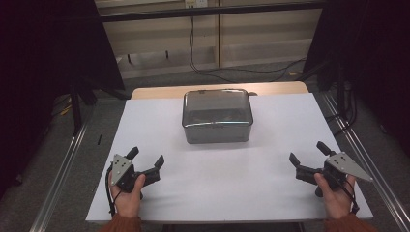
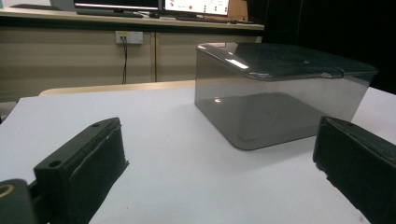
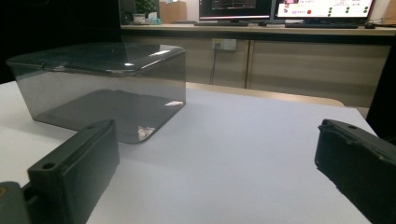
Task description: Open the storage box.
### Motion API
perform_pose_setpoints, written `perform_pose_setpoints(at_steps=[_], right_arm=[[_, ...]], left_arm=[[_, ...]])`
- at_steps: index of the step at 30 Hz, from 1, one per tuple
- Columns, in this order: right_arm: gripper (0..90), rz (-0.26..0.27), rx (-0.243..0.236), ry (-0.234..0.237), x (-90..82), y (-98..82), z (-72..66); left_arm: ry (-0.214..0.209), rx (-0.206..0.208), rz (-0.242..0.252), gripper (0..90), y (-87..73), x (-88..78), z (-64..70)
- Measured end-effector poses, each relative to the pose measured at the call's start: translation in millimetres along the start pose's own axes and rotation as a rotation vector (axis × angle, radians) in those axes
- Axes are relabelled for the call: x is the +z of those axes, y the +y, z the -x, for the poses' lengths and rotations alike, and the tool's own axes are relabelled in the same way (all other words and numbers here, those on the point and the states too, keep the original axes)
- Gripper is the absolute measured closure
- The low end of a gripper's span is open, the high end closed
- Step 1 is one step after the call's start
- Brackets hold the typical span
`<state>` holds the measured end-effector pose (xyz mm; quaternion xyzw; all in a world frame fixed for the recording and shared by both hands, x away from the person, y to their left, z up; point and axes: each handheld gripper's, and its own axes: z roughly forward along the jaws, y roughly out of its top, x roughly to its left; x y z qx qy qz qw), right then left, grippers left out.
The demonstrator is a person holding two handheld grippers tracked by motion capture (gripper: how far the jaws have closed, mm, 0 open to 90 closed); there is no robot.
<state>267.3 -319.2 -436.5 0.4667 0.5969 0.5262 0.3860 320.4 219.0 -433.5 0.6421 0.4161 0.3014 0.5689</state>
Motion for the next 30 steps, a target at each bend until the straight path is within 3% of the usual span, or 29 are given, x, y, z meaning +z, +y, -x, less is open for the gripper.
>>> perform_pose_setpoints(at_steps=[11,18,30], right_arm=[[0.0,0.006,0.003,0.037,1.7,-1.5,-0.7],[0.0,-0.002,-0.003,0.067,3.1,-2.1,-4.8],[0.0,-0.003,-0.024,0.113,2.5,0.1,-15.4]], left_arm=[[0.002,-0.023,0.012,4.2,1.4,0.3,-0.1],[-0.003,-0.016,0.007,4.1,1.3,-1.4,-0.7],[-0.044,-0.017,-0.006,4.2,2.7,-2.7,2.7]])
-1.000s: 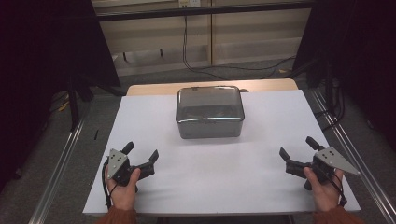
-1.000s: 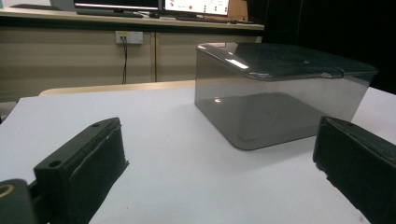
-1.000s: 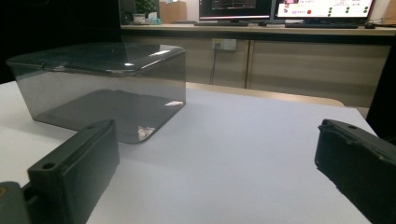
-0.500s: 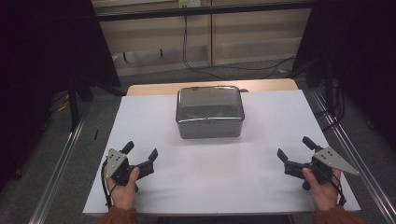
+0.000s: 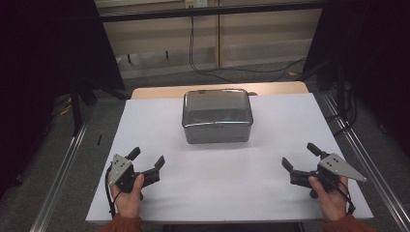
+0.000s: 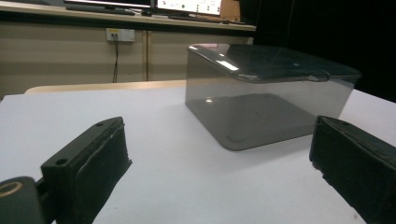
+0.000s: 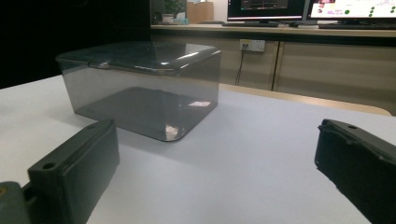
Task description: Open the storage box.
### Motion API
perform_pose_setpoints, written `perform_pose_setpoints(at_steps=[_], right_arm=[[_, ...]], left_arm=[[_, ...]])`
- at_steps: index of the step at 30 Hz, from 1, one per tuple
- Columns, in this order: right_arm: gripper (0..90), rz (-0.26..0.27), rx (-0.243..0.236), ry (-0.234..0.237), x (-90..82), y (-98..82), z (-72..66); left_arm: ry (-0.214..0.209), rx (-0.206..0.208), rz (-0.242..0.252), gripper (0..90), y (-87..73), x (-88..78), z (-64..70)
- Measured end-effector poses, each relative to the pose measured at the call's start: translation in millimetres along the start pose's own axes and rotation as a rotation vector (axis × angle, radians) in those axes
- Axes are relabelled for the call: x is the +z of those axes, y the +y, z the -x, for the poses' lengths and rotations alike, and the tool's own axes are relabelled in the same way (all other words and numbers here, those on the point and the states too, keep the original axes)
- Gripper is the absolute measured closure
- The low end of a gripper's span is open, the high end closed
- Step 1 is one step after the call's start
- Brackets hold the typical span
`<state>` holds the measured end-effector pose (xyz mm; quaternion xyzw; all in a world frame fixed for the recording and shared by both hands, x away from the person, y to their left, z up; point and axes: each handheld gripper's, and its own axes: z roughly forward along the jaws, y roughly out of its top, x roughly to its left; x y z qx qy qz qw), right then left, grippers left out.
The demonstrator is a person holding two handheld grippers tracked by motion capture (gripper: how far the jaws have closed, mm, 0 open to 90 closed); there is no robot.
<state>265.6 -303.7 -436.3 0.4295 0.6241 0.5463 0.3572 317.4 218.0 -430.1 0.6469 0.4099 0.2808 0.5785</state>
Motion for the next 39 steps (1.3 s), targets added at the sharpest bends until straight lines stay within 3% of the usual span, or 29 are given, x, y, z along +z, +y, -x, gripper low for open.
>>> perform_pose_setpoints(at_steps=[5,12,20,31,39], right_arm=[[0.0,-0.016,-0.003,-0.014,5.3,-0.5,-0.8],[0.0,-0.021,0.006,0.022,15.3,1.0,-5.6],[0.0,-0.020,-0.028,0.048,25.8,3.4,-13.5],[0.0,-0.016,-0.009,0.127,51.4,10.6,-34.5],[0.0,-0.016,-0.033,0.145,62.3,16.5,-43.3]], left_arm=[[0.003,-0.006,-0.009,4.7,0.0,1.6,0.7],[-0.029,0.009,-0.008,4.7,0.1,2.3,5.2],[-0.020,0.009,-0.018,4.7,-1.2,3.8,5.1],[-0.013,0.019,-0.030,4.7,-2.2,5.9,4.5],[-0.010,0.034,-0.041,4.7,-2.8,8.7,5.8]])
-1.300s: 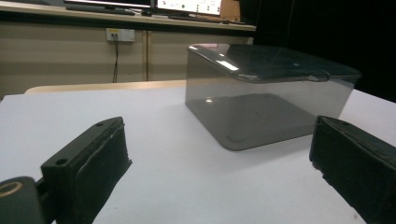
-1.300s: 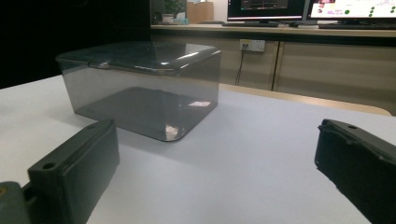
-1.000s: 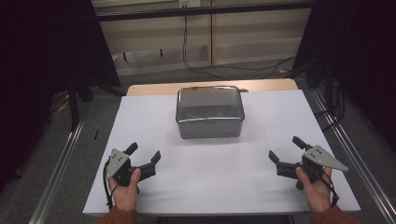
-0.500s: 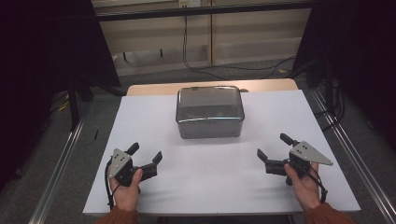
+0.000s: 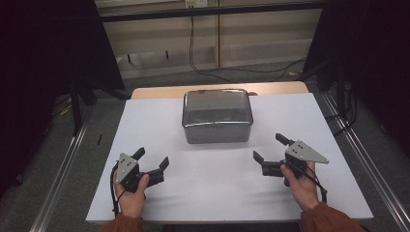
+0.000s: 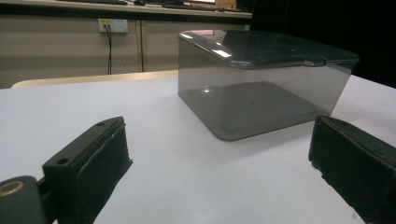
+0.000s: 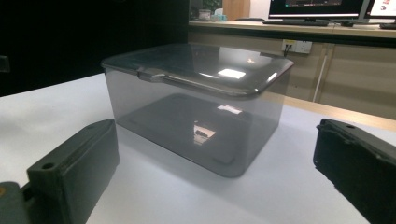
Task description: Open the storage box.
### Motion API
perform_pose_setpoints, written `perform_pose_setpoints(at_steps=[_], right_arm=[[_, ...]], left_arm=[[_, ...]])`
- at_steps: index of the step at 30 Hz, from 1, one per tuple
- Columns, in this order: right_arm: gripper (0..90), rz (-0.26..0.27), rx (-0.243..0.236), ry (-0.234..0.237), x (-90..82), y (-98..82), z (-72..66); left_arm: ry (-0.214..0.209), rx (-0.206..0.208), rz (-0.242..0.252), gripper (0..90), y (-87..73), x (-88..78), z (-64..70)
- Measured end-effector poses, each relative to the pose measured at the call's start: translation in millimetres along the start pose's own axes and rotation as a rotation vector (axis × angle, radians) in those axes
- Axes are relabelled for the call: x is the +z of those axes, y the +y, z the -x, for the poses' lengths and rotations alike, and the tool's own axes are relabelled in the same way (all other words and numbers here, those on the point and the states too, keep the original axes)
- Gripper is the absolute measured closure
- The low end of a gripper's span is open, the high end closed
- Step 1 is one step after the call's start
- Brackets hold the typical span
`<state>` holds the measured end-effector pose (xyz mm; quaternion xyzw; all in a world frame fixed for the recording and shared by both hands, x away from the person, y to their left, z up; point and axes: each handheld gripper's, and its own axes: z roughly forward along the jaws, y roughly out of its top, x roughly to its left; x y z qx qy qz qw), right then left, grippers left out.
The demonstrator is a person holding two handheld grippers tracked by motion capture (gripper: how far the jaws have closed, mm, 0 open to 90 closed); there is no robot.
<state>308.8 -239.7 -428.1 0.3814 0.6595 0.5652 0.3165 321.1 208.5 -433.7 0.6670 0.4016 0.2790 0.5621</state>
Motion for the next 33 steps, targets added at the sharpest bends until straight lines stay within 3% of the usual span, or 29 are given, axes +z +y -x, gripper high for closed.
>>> perform_pose_setpoints(at_steps=[13,16,19,25,29,33], right_arm=[[0.1,-0.023,-0.034,-0.012,19.6,9.0,-5.2],[0.0,-0.027,-0.061,0.000,25.2,11.5,-7.3],[0.1,-0.038,-0.075,0.010,28.0,12.6,-8.2],[0.0,-0.051,-0.095,0.026,39.7,14.8,-11.8],[1.1,-0.050,-0.155,0.036,46.4,19.9,-16.2],[0.2,-0.045,-0.185,0.035,50.6,23.0,-19.0]], left_arm=[[0.009,-0.001,0.000,4.6,0.2,0.1,-2.1],[0.000,-0.015,0.004,4.4,0.3,-0.9,-1.2],[0.008,0.003,0.007,4.4,1.1,-2.2,0.3],[0.013,-0.002,-0.008,4.4,0.3,-1.5,-1.2],[0.009,-0.001,-0.023,4.4,-0.3,-0.9,0.1],[0.006,-0.003,-0.030,4.3,-0.6,-0.7,0.7]])
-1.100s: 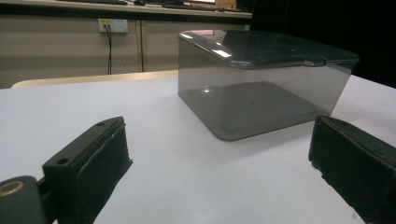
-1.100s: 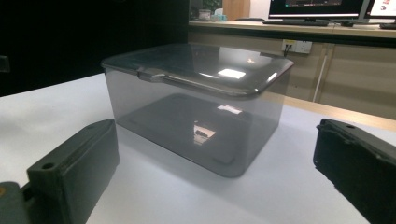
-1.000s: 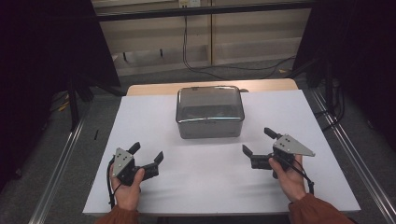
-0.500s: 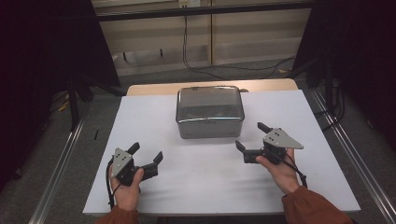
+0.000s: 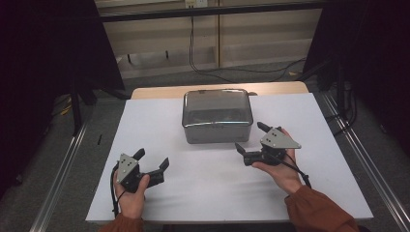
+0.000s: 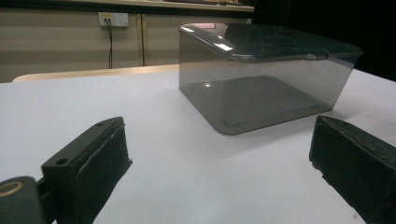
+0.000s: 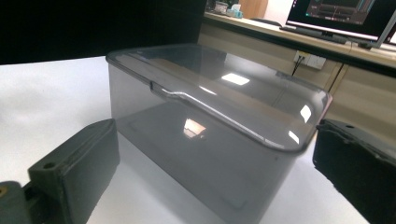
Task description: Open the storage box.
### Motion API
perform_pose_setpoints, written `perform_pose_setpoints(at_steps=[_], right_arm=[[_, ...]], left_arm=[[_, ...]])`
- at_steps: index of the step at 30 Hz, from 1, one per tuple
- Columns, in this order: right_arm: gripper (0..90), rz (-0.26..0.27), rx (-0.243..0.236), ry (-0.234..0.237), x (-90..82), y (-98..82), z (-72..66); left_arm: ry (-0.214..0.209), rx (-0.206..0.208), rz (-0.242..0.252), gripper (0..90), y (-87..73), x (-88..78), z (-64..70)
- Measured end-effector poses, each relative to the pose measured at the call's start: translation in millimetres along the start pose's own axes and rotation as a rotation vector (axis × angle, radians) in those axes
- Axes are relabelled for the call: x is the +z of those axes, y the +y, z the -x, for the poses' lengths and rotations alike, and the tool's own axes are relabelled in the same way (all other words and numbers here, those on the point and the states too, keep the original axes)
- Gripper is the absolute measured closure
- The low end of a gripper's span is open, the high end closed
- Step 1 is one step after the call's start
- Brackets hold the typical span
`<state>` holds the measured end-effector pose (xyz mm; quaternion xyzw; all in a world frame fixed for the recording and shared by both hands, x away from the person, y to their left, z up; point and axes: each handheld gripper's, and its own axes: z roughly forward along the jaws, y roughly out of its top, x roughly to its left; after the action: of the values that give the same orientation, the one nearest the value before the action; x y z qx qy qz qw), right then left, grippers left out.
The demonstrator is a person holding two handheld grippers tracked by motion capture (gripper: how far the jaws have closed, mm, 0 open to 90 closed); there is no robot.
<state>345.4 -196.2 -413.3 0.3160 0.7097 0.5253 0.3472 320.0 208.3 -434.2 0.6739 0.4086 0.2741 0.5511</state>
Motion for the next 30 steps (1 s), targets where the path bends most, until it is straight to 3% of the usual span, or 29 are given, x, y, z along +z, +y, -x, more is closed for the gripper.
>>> perform_pose_setpoints(at_steps=[4,5,7,10,11,15,20,27,30], right_arm=[[1.0,0.011,-0.048,0.008,5.3,5.9,-4.4],[1.4,0.005,-0.082,0.003,8.4,8.6,-6.0],[1.9,0.006,-0.091,-0.001,10.1,10.0,-6.7],[4.5,0.006,-0.150,-0.010,16.3,14.0,-8.7],[4.7,-0.003,-0.201,-0.026,21.4,15.7,-10.3],[4.1,-0.006,-0.252,-0.036,28.1,16.8,-14.1],[5.8,-0.014,-0.355,-0.050,35.6,19.2,-21.7],[6.5,-0.009,-0.417,-0.069,44.3,23.5,-24.5],[7.8,-0.014,-0.479,-0.086,46.4,24.7,-27.9]], left_arm=[[0.005,0.007,-0.007,4.4,-0.2,0.5,-1.7],[0.003,0.002,-0.009,4.4,-0.6,1.0,-3.0],[0.008,-0.006,-0.013,4.4,-1.3,1.8,-4.7],[0.013,-0.005,-0.012,4.4,-1.1,1.7,-5.9],[0.012,0.000,-0.013,4.4,-1.0,1.5,-6.0],[0.010,0.003,-0.014,4.4,-1.0,1.7,-5.3],[0.004,0.009,-0.025,4.4,-1.2,2.4,-5.5],[0.008,0.006,-0.021,4.4,-1.1,2.1,-6.0],[0.007,0.009,-0.021,4.4,-1.0,2.1,-5.7]])
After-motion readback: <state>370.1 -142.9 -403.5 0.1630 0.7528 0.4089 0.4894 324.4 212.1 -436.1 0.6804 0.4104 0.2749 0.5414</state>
